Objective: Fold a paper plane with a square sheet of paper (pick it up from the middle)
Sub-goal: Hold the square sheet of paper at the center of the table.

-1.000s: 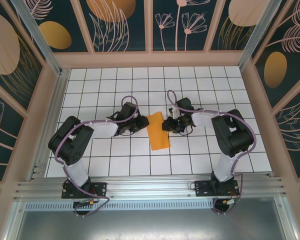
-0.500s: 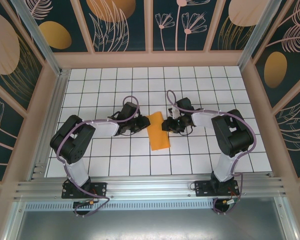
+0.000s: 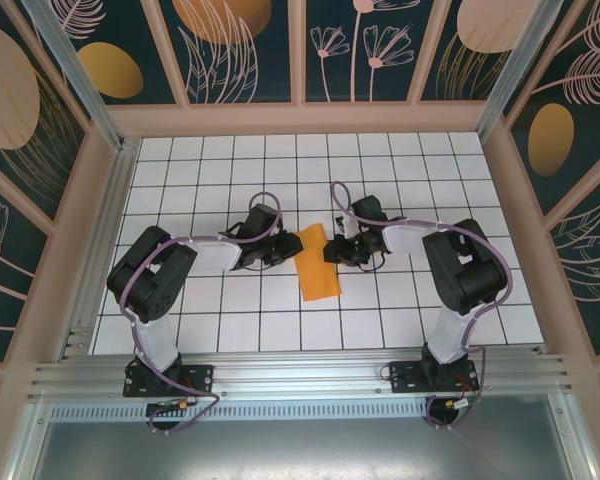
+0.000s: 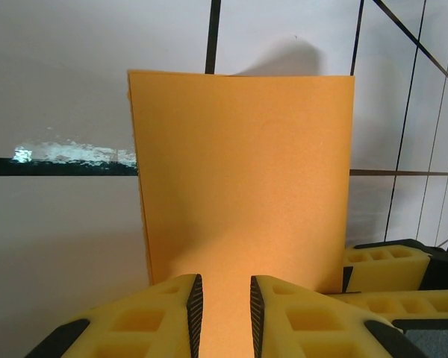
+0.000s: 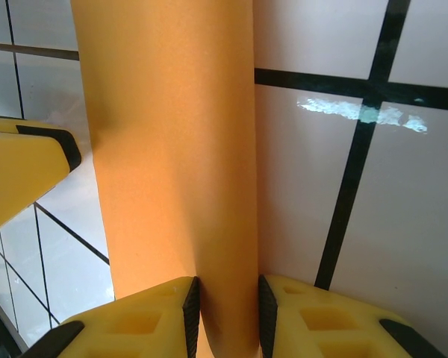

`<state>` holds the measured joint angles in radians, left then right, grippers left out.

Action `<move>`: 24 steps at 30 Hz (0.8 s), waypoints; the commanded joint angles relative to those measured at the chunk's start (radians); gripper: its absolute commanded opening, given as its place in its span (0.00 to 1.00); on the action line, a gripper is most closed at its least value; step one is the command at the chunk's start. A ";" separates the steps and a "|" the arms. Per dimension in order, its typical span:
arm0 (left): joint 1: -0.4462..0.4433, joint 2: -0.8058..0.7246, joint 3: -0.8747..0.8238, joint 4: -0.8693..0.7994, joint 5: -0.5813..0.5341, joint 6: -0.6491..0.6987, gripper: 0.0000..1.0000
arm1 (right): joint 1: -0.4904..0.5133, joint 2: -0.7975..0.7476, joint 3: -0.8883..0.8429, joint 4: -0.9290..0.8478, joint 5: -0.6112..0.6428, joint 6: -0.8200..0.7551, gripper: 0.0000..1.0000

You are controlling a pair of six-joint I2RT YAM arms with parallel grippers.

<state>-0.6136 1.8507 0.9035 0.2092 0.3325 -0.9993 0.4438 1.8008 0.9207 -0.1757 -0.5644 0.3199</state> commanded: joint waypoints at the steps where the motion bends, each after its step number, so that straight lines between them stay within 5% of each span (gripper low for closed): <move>1: -0.003 0.012 0.017 0.022 0.014 0.005 0.27 | 0.014 0.031 -0.003 -0.059 0.058 -0.022 0.32; 24: -0.010 0.039 0.018 -0.026 0.006 0.000 0.23 | 0.016 0.047 0.016 -0.075 0.070 -0.014 0.32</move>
<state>-0.6155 1.8637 0.9039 0.2340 0.3546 -1.0031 0.4515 1.8038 0.9360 -0.1989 -0.5430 0.3202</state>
